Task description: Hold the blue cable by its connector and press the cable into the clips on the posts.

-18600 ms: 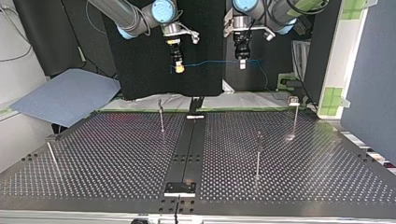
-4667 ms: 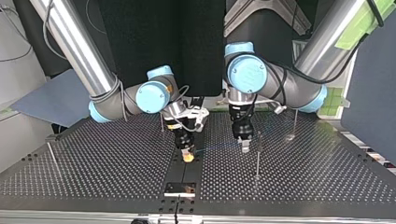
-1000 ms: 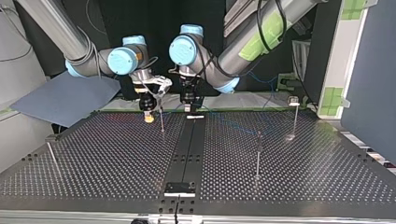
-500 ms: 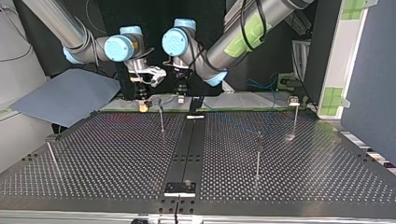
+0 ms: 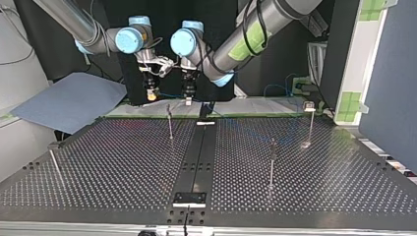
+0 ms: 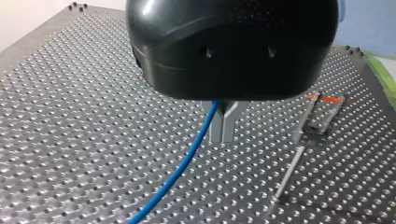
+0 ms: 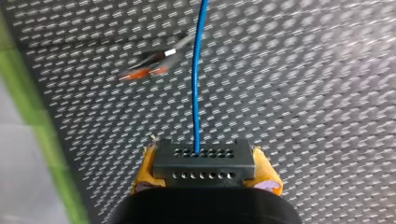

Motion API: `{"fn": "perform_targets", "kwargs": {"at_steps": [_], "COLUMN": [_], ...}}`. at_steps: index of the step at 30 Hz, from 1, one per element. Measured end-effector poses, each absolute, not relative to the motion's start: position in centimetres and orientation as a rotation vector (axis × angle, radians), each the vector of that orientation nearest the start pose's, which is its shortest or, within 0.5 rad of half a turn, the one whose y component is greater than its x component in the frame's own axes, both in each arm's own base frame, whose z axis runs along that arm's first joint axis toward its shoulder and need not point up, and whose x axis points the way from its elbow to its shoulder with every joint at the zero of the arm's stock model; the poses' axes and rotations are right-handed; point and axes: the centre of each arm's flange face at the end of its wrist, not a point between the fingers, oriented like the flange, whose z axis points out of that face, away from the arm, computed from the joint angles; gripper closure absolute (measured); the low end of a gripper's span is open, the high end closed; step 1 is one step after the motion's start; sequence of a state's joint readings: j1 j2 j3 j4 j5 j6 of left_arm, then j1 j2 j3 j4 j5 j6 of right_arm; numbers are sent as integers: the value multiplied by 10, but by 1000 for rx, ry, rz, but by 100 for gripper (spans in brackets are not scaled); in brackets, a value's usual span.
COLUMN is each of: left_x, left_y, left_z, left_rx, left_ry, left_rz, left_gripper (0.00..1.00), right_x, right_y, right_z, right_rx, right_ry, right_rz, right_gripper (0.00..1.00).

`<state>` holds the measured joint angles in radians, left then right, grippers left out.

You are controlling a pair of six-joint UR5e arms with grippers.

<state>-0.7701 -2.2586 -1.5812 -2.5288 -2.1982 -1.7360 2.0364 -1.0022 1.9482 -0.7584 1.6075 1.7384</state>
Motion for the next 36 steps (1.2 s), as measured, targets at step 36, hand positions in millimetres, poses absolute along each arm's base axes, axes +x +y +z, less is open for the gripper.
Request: {"fn": "perform_targets", "kwargs": {"at_steps": [36], "left_x": [410], "left_y": [-511], "left_z": [43], "left_rx": [165], "left_ry": [1683], "left_rz": [-171], "left_gripper": [100], "right_x": [306], "right_y": [-446], "right_z": [18], "right_rx": [1624], "right_ry": [-1319], "right_rz": [1427], "right_gripper": [100]}}
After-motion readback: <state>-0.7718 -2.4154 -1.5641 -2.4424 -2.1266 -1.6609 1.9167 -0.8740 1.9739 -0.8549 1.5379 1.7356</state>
